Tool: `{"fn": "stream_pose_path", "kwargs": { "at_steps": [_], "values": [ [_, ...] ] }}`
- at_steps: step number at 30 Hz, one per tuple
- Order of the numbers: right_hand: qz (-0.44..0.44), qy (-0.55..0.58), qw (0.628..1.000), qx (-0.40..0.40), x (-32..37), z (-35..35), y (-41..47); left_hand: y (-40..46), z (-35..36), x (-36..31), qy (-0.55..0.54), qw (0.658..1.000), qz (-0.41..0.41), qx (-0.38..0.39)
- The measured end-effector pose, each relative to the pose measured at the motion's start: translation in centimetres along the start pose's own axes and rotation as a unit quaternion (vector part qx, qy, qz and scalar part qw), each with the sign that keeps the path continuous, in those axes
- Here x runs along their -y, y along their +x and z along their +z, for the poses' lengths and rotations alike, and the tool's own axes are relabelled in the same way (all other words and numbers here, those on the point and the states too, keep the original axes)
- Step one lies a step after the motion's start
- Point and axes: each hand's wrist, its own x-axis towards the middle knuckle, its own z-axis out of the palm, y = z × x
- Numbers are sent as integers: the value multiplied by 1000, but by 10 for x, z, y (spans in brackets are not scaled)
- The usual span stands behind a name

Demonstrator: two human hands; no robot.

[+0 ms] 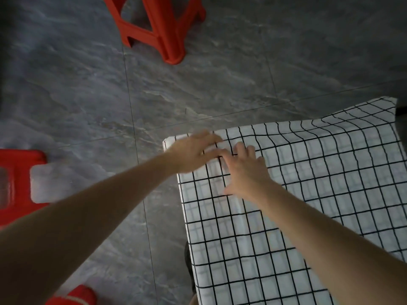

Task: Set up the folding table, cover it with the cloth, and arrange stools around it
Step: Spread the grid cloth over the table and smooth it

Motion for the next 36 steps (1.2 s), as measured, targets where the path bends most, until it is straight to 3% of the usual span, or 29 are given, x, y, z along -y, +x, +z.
{"fn": "stream_pose_path", "kwargs": {
  "at_steps": [2,3,7,10,16,19,21,24,29,33,36],
  "values": [
    [3,5,1000,30,-10,-9,9,-7,19,2,-79,983,-111,127],
    [6,-7,999,45,-14,-11,12,-8,23,5,-88,975,-144,147],
    [27,-62,997,44,-36,-16,17,1,18,16,-59,967,-161,191],
    [98,-99,990,35,-72,-20,14,-9,15,36,-29,958,-167,233],
    [235,-85,968,37,-150,-29,0,-37,16,61,-84,968,-184,150],
    [270,-70,960,-9,-165,-30,-7,-51,14,72,-113,964,-209,120],
    [245,-82,965,-56,-169,-27,-14,-57,13,78,-121,970,-203,65],
    [179,-100,973,-103,-170,-28,-20,-59,4,68,-39,993,-111,-3],
    [118,-109,983,-88,-165,-32,-20,-35,12,-6,92,995,35,-16],
    [92,-96,989,-59,-154,-27,-11,17,51,-78,91,993,60,-52],
    [73,-103,990,-56,-153,-19,-3,60,76,-122,83,995,30,-50]
  ]
}}
